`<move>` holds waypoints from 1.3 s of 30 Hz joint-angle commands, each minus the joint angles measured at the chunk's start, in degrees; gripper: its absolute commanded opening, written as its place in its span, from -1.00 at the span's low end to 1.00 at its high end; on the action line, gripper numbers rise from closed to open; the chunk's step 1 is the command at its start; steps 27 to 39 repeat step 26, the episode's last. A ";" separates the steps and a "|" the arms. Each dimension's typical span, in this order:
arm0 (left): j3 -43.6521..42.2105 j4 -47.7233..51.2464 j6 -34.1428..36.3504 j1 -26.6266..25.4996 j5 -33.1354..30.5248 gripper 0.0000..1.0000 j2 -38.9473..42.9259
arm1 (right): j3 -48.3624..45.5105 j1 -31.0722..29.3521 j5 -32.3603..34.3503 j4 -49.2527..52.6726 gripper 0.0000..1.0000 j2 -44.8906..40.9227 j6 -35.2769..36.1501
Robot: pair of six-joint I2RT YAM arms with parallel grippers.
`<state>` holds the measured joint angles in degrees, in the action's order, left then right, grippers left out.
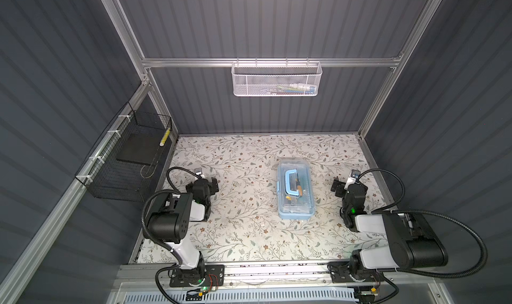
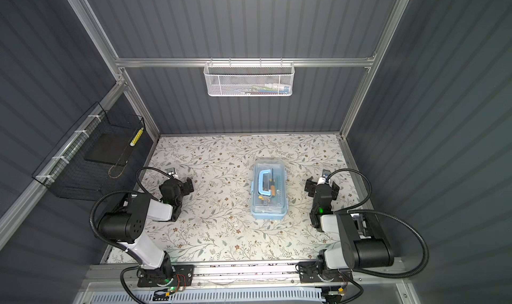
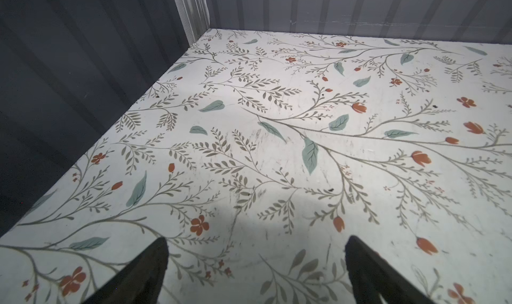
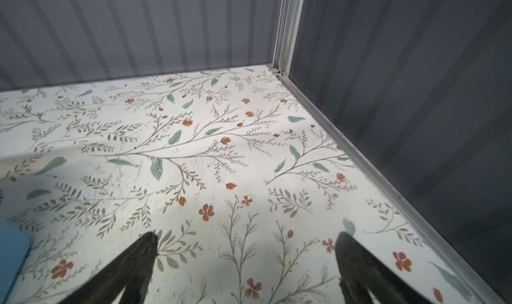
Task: Pack the tool kit
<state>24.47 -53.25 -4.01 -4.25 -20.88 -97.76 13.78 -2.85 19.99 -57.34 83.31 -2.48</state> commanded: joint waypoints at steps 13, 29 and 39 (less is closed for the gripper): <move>0.84 -1.77 1.29 -0.41 0.03 0.99 -0.37 | 3.99 3.98 -9.75 -0.34 0.98 0.36 -1.21; 0.84 -1.76 1.29 -0.45 -0.01 0.99 -0.33 | 4.22 4.87 -12.78 0.21 0.98 0.33 -1.15; 0.84 -1.76 1.29 -0.45 -0.01 0.99 -0.33 | 4.22 4.87 -12.78 0.21 0.98 0.33 -1.15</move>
